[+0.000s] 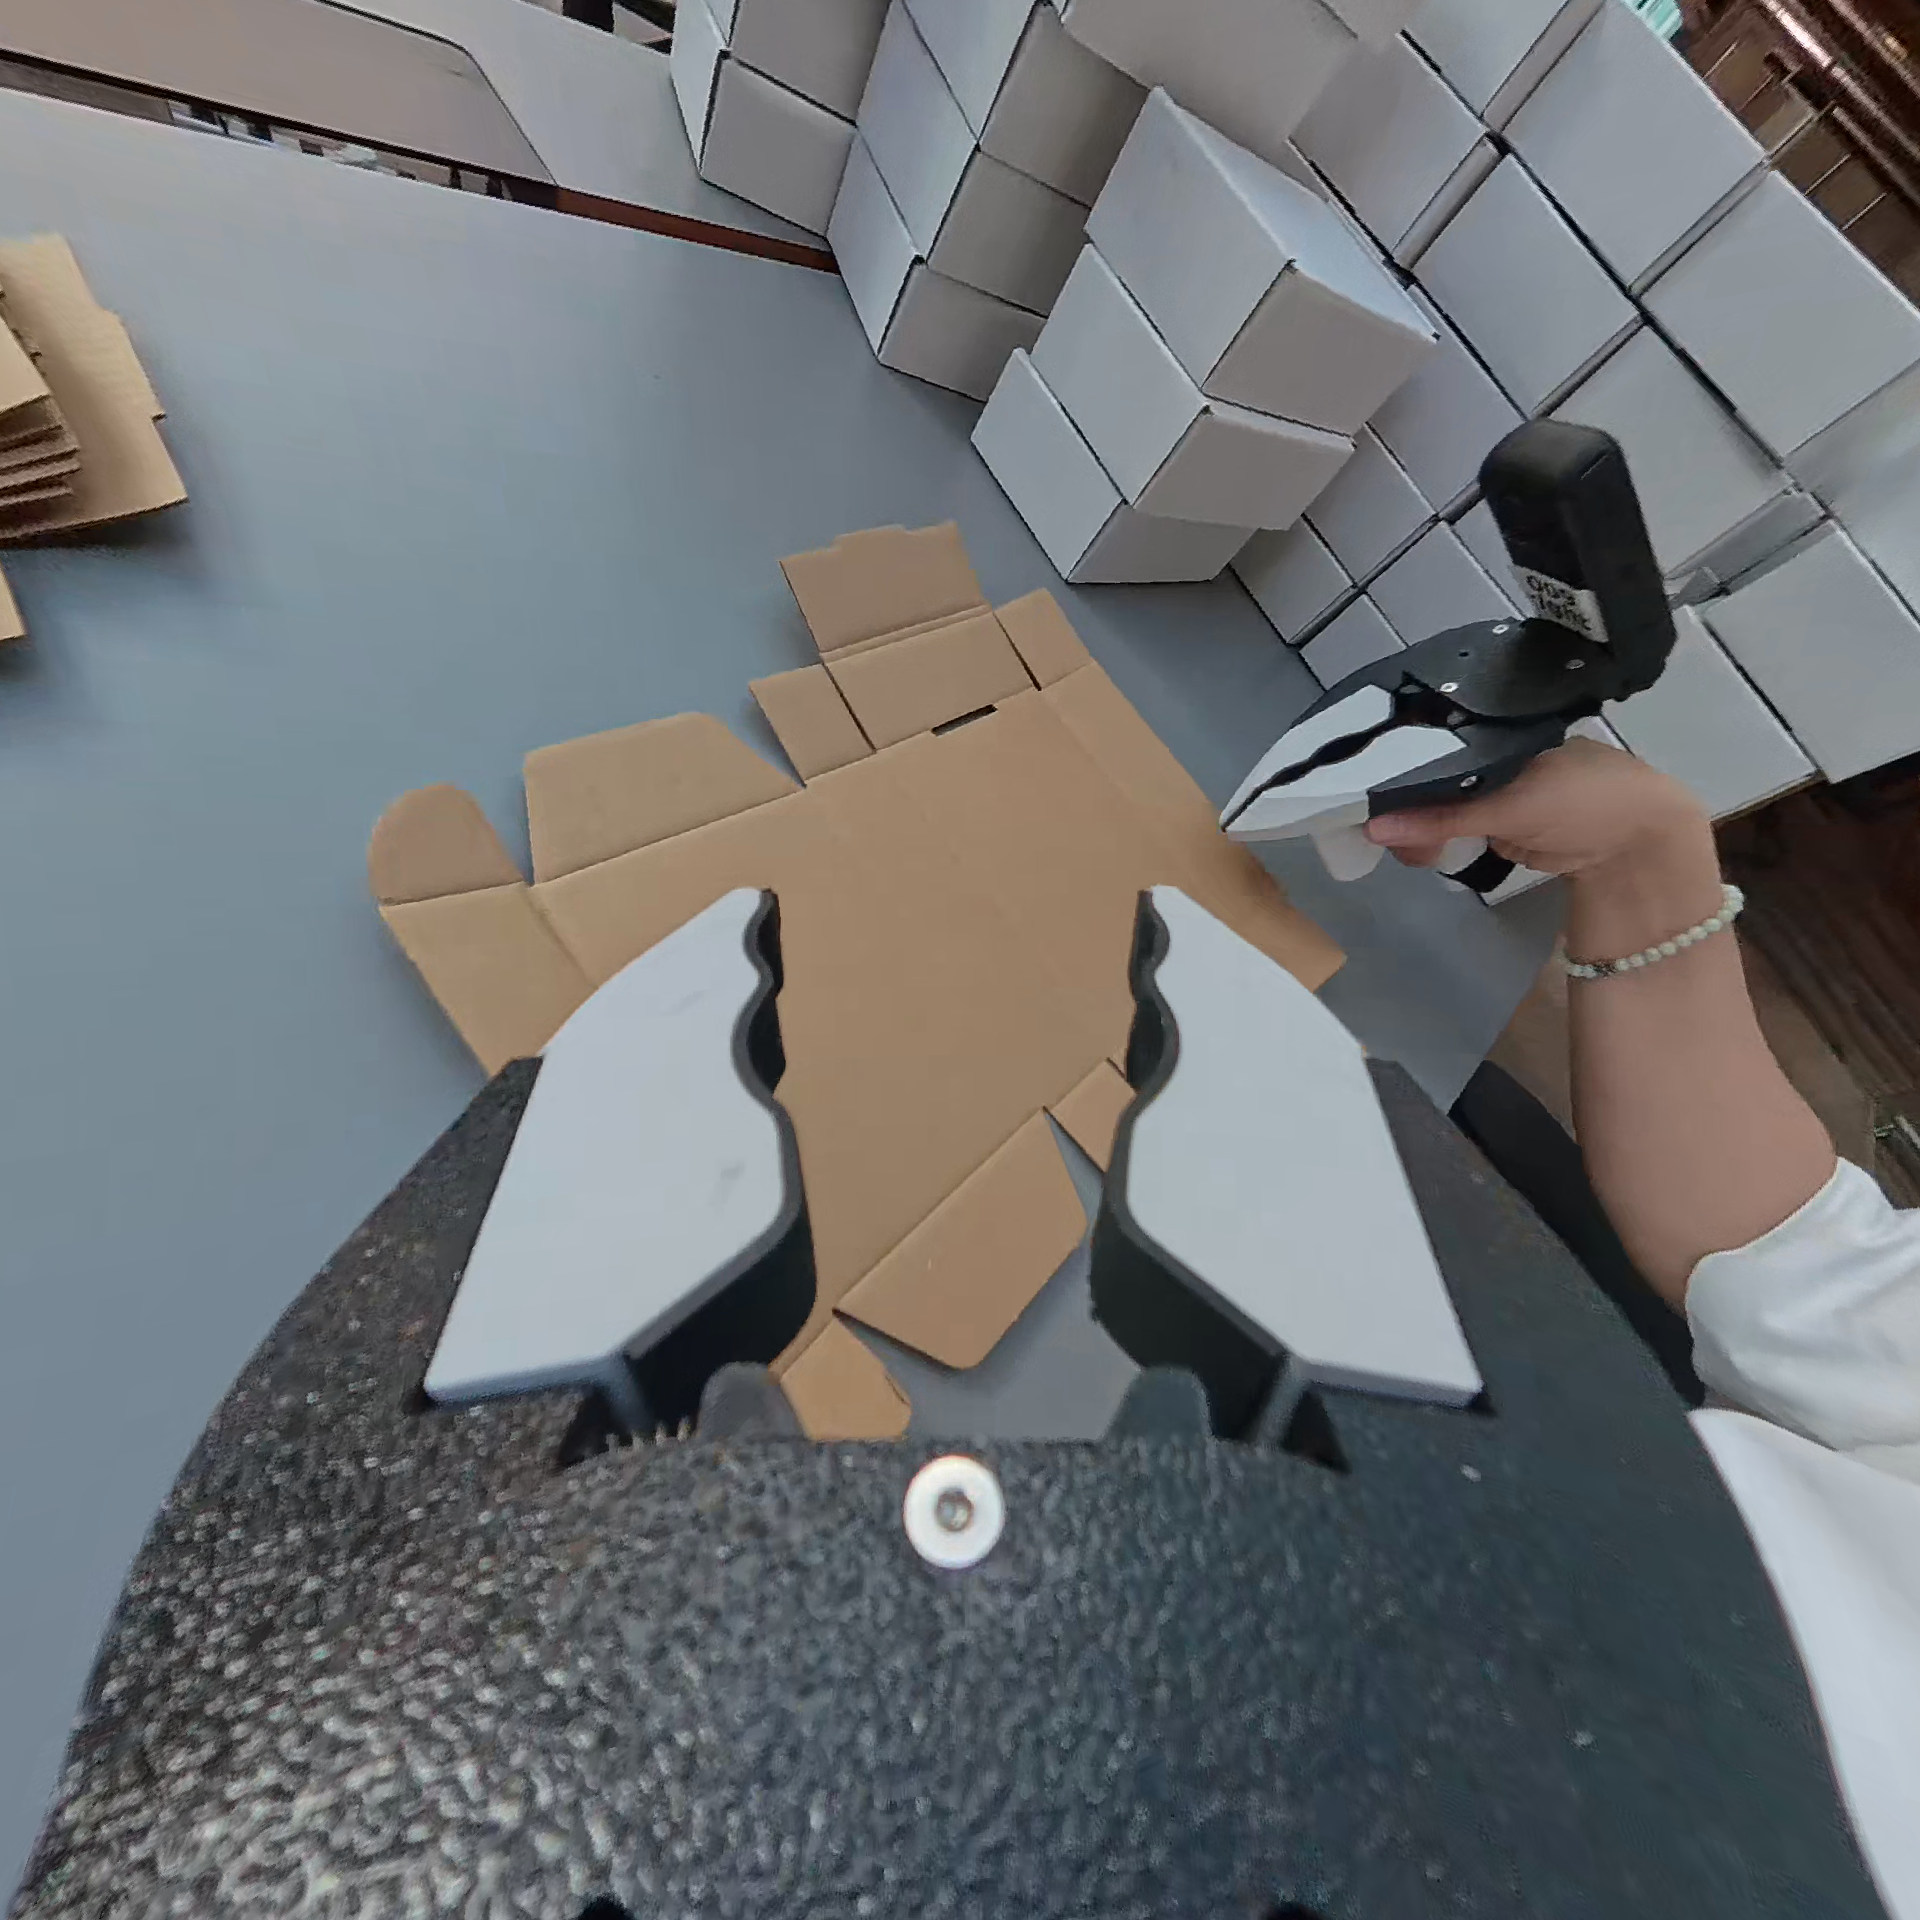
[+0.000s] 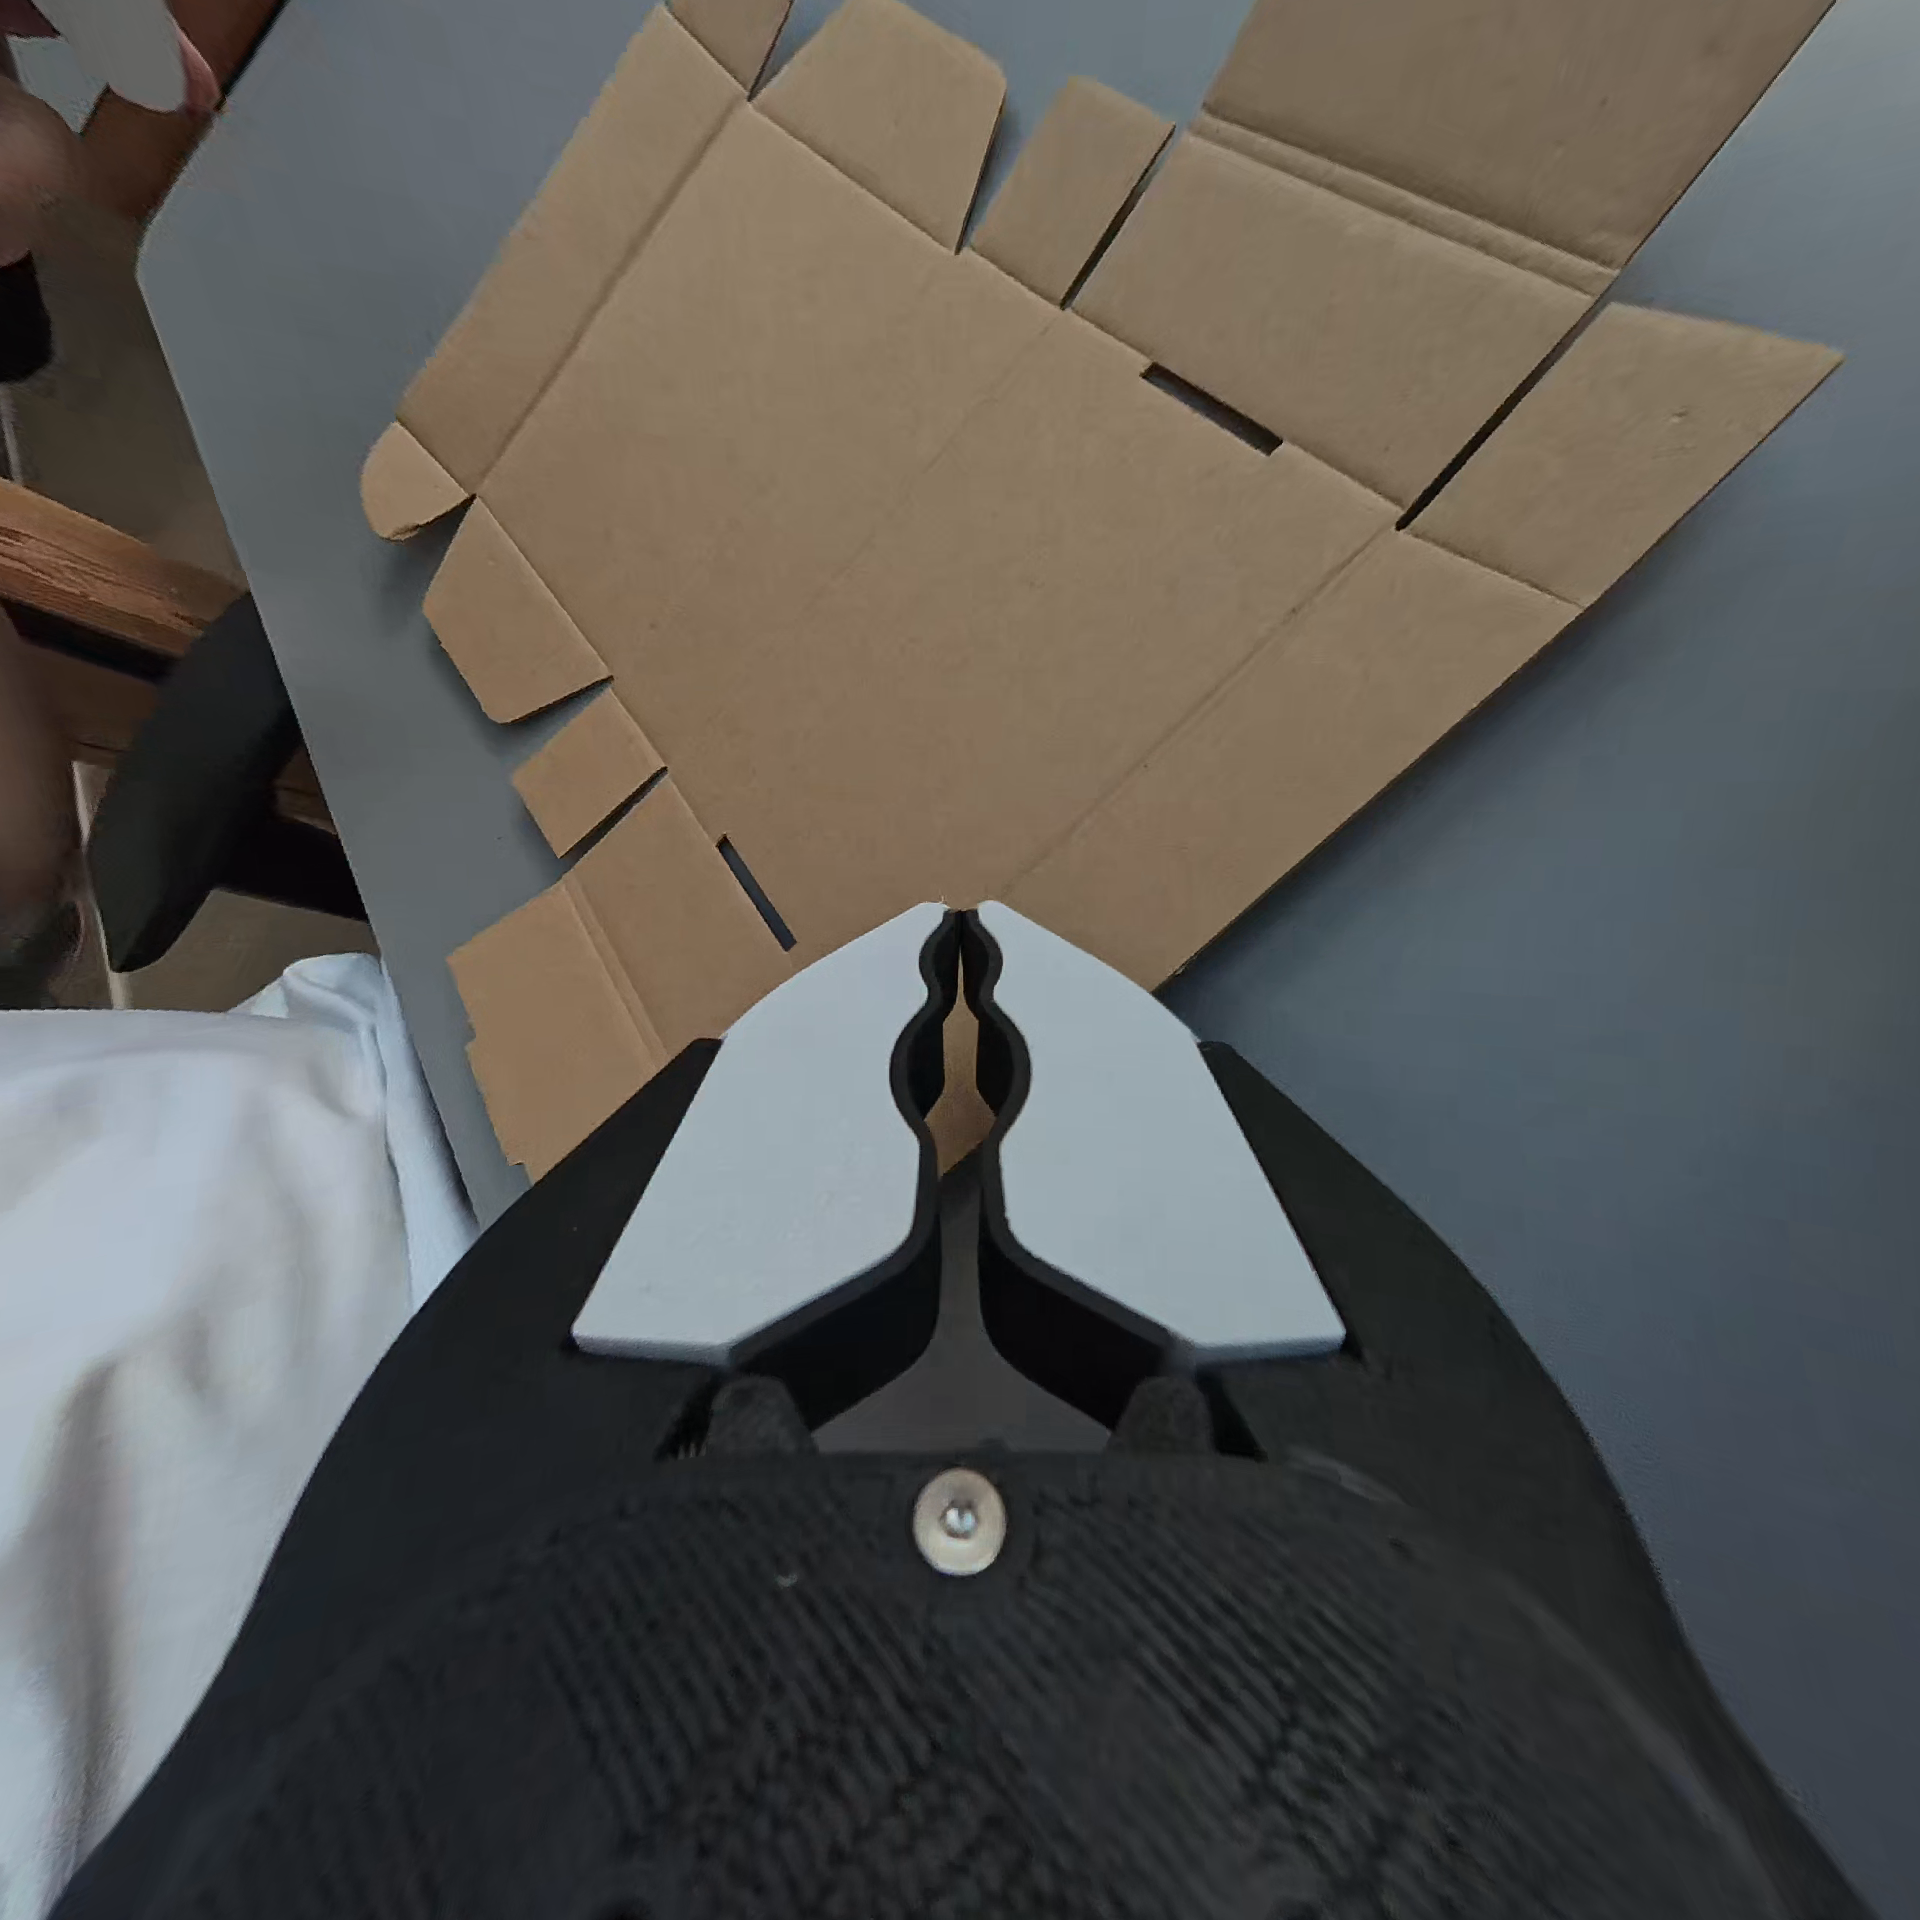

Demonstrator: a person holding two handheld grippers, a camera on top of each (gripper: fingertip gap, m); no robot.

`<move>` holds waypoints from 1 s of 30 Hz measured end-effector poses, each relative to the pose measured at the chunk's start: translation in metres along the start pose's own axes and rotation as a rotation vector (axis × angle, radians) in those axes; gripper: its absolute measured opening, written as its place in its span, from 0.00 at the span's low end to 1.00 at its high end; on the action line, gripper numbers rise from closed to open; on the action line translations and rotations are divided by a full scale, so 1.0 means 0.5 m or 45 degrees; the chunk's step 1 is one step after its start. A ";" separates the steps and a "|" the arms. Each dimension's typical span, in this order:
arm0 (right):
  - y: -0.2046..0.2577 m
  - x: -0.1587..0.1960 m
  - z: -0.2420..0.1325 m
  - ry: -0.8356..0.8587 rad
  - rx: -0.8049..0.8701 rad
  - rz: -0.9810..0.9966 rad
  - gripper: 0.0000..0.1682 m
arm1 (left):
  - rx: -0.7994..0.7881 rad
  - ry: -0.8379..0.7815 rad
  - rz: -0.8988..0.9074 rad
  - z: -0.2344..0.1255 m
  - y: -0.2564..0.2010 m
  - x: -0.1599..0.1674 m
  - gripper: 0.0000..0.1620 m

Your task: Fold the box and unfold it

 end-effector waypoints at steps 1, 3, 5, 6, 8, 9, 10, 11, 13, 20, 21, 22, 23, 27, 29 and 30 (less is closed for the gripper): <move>-0.012 0.007 0.007 0.034 0.037 0.009 0.00 | 0.018 -0.006 -0.024 -0.005 0.005 -0.002 0.39; -0.036 0.021 0.018 0.109 0.129 0.005 0.00 | 0.007 0.017 -0.066 -0.013 0.023 -0.001 0.40; -0.042 0.029 0.027 0.156 0.164 -0.008 0.00 | -0.067 0.085 -0.080 -0.020 0.054 0.005 0.42; -0.042 0.029 0.028 0.165 0.185 -0.024 0.00 | -0.114 0.119 -0.081 -0.024 0.071 0.009 0.44; -0.042 0.031 0.029 0.196 0.245 -0.059 0.00 | -0.171 0.186 -0.105 -0.029 0.097 0.015 0.48; -0.042 0.033 0.031 0.212 0.278 -0.081 0.00 | -0.170 0.218 -0.118 -0.030 0.103 0.017 0.49; -0.042 0.033 0.031 0.222 0.307 -0.106 0.00 | -0.165 0.255 -0.125 -0.031 0.108 0.021 0.49; -0.042 0.033 0.032 0.230 0.328 -0.124 0.00 | -0.158 0.301 -0.135 -0.030 0.113 0.027 0.49; -0.042 0.033 0.032 0.236 0.348 -0.139 0.00 | -0.126 0.416 -0.200 -0.027 0.123 0.048 0.49; -0.043 0.034 0.032 0.192 0.313 -0.107 0.00 | 0.101 0.681 -0.493 0.002 0.112 0.118 0.49; -0.043 0.034 0.032 0.185 0.307 -0.103 0.00 | 0.138 0.707 -0.514 0.010 0.104 0.128 0.49; -0.044 0.034 0.032 0.179 0.298 -0.099 0.00 | 0.177 0.733 -0.531 0.017 0.095 0.138 0.49; -0.044 0.034 0.031 0.171 0.287 -0.095 0.00 | 0.223 0.751 -0.554 0.026 0.085 0.146 0.48; -0.045 0.033 0.031 0.147 0.230 -0.074 0.00 | 0.418 0.741 -0.678 0.061 0.046 0.155 0.43; -0.045 0.033 0.031 0.140 0.211 -0.074 0.00 | 0.467 0.744 -0.683 0.077 0.034 0.165 0.36; -0.046 0.033 0.031 0.136 0.201 -0.074 0.00 | 0.500 0.740 -0.697 0.084 0.025 0.167 0.31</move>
Point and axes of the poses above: each gripper's, where its closed fingertips meet, z out along the fingers, x out of its underside, y = z × x across the jaws, the point moved 2 cm from there along -z, back along the fingers, and after that the axes turned 4 degrees about y, right-handed, at the moved point
